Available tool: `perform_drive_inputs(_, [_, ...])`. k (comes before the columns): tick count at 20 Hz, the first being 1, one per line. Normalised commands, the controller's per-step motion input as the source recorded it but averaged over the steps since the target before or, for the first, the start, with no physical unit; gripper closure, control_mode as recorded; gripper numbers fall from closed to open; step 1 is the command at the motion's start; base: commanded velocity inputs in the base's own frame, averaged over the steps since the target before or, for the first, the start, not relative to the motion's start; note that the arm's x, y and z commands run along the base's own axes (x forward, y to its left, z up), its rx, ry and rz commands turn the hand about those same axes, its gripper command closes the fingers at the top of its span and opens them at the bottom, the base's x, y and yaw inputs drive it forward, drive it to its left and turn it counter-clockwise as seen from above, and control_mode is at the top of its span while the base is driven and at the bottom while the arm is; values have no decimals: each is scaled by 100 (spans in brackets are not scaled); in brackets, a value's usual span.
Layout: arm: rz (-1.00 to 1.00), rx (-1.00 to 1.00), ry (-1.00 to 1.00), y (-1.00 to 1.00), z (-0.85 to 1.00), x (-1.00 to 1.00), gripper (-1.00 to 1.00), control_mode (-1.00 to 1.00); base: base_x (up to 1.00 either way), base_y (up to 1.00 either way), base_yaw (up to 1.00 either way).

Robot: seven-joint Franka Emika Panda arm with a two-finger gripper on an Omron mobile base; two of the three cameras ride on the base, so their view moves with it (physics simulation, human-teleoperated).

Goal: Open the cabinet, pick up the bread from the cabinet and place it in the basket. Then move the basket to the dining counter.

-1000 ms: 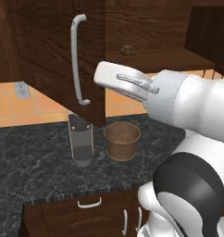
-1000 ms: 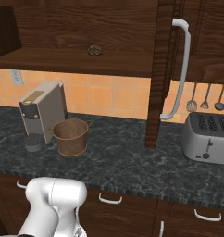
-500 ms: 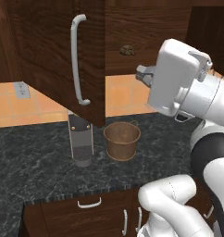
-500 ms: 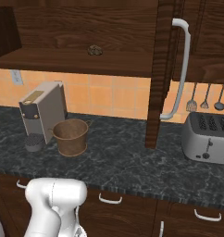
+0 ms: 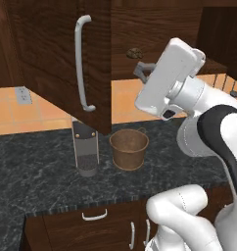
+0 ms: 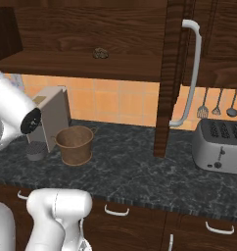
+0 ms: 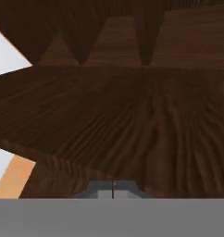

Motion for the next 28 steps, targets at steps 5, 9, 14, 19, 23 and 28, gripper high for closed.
perform_drive_inputs(5, [22, 2, 25, 26, 0, 91, 100, -100, 0, 0, 0])
perform_drive_inputs(9, [46, -2, 5, 100, 0, 3, 100, -100, 0, 0, 0])
perform_drive_inputs(14, [36, -7, 3, 100, -4, -20, 100, -100, 0, 0, 0])
perform_drive_inputs(19, [16, -9, 0, 100, -32, -27, 100, -100, 0, 0, 0])
perform_drive_inputs(23, [0, -16, 5, 100, -23, 18, 100, -100, 0, 0, 0])
perform_drive_inputs(28, [-2, -3, 5, -27, 6, 19, 100, -100, 0, 0, 0])
